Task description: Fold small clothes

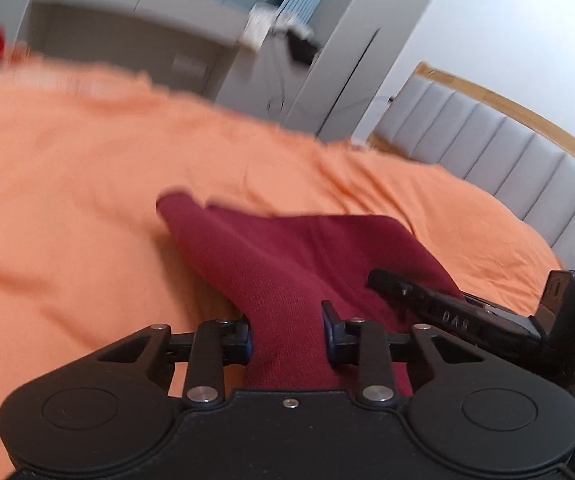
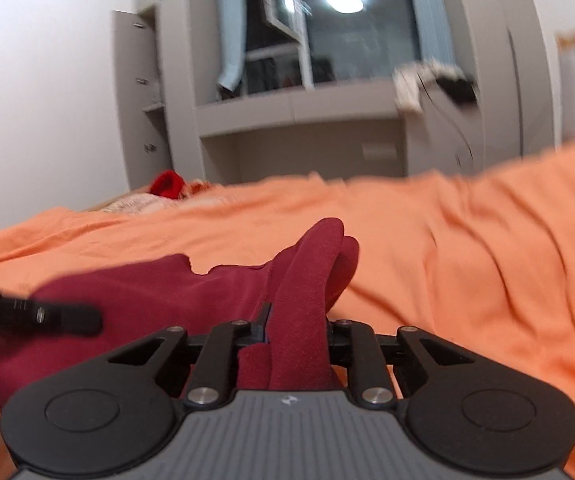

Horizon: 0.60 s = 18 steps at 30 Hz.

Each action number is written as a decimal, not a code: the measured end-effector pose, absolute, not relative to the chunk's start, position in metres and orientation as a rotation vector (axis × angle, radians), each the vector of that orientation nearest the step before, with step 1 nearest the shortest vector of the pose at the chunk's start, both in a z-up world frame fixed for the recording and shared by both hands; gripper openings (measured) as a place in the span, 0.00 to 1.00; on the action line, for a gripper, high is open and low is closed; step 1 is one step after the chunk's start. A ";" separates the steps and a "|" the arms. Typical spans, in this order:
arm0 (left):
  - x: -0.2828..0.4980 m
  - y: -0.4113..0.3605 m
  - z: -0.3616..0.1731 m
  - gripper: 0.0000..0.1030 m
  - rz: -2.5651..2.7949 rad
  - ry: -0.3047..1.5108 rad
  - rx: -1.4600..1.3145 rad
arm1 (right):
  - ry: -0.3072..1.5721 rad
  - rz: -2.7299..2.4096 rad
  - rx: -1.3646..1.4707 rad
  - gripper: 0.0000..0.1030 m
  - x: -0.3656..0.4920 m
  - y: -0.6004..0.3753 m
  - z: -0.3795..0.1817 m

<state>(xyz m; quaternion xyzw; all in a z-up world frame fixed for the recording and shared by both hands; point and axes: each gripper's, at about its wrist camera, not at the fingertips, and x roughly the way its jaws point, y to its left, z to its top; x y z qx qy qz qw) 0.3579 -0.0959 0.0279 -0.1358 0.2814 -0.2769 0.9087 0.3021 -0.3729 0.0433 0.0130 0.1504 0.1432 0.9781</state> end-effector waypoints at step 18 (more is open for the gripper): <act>0.371 -0.059 0.008 0.38 -0.355 0.505 -0.116 | 0.426 0.330 0.024 0.29 0.375 -0.328 0.012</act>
